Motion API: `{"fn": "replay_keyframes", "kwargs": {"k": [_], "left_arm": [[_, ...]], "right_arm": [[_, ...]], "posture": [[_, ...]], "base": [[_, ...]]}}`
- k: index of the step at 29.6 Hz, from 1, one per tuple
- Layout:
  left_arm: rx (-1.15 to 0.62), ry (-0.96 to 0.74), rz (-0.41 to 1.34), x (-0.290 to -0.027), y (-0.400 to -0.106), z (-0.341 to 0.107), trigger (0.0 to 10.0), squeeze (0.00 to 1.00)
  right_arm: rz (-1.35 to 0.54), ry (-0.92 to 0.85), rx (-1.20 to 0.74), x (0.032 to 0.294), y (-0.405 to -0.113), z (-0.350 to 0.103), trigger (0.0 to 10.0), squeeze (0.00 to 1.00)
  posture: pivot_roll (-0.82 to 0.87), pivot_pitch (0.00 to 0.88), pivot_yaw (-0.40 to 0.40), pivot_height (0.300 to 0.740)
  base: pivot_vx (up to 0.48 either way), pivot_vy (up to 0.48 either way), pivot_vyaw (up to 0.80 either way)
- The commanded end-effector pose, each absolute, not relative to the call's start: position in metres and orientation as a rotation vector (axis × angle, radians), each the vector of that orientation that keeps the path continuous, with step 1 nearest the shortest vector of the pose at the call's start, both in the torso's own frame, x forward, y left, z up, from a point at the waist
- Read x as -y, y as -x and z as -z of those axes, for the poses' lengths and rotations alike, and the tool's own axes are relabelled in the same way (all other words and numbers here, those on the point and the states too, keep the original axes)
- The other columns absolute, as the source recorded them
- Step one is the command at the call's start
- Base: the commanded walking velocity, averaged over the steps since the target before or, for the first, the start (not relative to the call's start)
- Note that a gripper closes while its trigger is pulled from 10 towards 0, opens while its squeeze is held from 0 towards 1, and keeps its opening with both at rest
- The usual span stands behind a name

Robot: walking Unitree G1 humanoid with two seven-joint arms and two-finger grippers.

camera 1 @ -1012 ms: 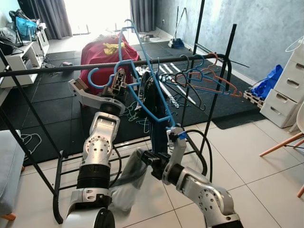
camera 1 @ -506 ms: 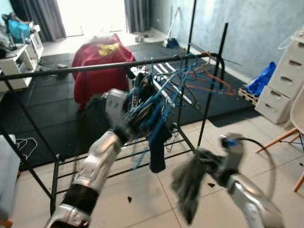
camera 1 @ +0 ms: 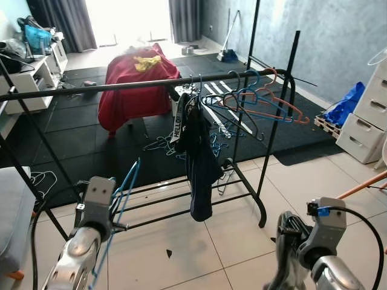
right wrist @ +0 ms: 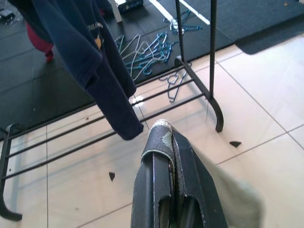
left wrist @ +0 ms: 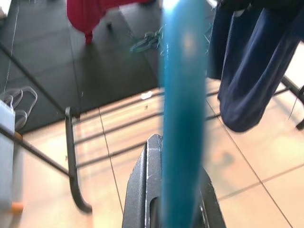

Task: Hang hanger

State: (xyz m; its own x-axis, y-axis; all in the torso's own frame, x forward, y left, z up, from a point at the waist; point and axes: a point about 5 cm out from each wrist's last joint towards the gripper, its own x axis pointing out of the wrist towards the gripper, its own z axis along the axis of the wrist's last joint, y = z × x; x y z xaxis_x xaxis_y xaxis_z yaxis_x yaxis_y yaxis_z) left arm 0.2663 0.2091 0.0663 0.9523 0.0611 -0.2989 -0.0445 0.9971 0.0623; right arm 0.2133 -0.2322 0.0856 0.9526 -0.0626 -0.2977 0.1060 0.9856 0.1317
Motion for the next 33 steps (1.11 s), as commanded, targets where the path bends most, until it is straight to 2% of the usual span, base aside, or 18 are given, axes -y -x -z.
{"fn": "replay_keyframes", "kwargs": {"k": [1, 2, 3, 7, 10, 12, 15, 21, 33], "left_arm": [[-0.331, -0.001, -0.077, -0.210, -0.261, -0.063, 10.0, 0.00], [-0.331, -0.001, -0.077, -0.210, -0.261, -0.063, 10.0, 0.00], [-0.326, 0.072, -0.076, -0.204, -0.250, -0.061, 10.0, 0.00], [-0.286, 0.101, -0.069, -0.200, -0.247, -0.065, 10.0, 0.00], [-0.213, 0.133, 0.005, -0.190, -0.253, -0.072, 10.0, 0.00], [-0.213, 0.133, 0.005, -0.190, -0.253, -0.072, 10.0, 0.00], [-0.202, 0.169, 0.024, -0.185, -0.265, -0.078, 10.0, 0.00], [-0.220, 0.225, 0.069, -0.182, -0.267, -0.081, 10.0, 0.00], [-0.141, 0.208, 0.100, -0.176, -0.263, -0.093, 10.0, 0.00]], "right_arm": [[0.081, -0.159, -0.284, 0.230, -0.211, -0.086, 10.0, 0.00], [0.081, -0.159, -0.284, 0.230, -0.211, -0.086, 10.0, 0.00], [0.072, -0.195, -0.271, 0.227, -0.201, -0.087, 10.0, 0.00], [0.056, -0.219, -0.248, 0.224, -0.196, -0.089, 10.0, 0.00], [0.001, -0.235, -0.208, 0.218, -0.201, -0.094, 10.0, 0.00], [0.001, -0.235, -0.208, 0.218, -0.201, -0.094, 10.0, 0.00], [-0.097, -0.310, -0.187, 0.212, -0.218, -0.096, 10.0, 0.00], [-0.129, -0.346, -0.197, 0.210, -0.218, -0.095, 10.0, 0.00], [-0.138, -0.382, -0.186, 0.212, -0.217, -0.097, 10.0, 0.00]], "posture": [[-0.08, 0.025, -0.003, 0.740], [-0.08, 0.025, -0.003, 0.740], [-0.08, 0.031, -0.001, 0.740], [-0.08, 0.035, -0.004, 0.740], [-0.07, 0.036, -0.002, 0.740], [-0.07, 0.036, -0.002, 0.740], [-0.05, 0.034, 0.003, 0.740], [-0.03, 0.027, -0.021, 0.740], [-0.02, 0.033, -0.024, 0.740]], "base": [[0.000, 0.000, 0.80], [0.000, 0.000, 0.80], [0.000, 0.000, 0.80], [0.000, 0.000, 0.80], [0.000, 0.000, 0.78], [0.000, 0.000, 0.77], [0.000, 0.000, 0.78], [0.000, 0.000, 0.78], [0.000, 0.000, 0.77]]}}
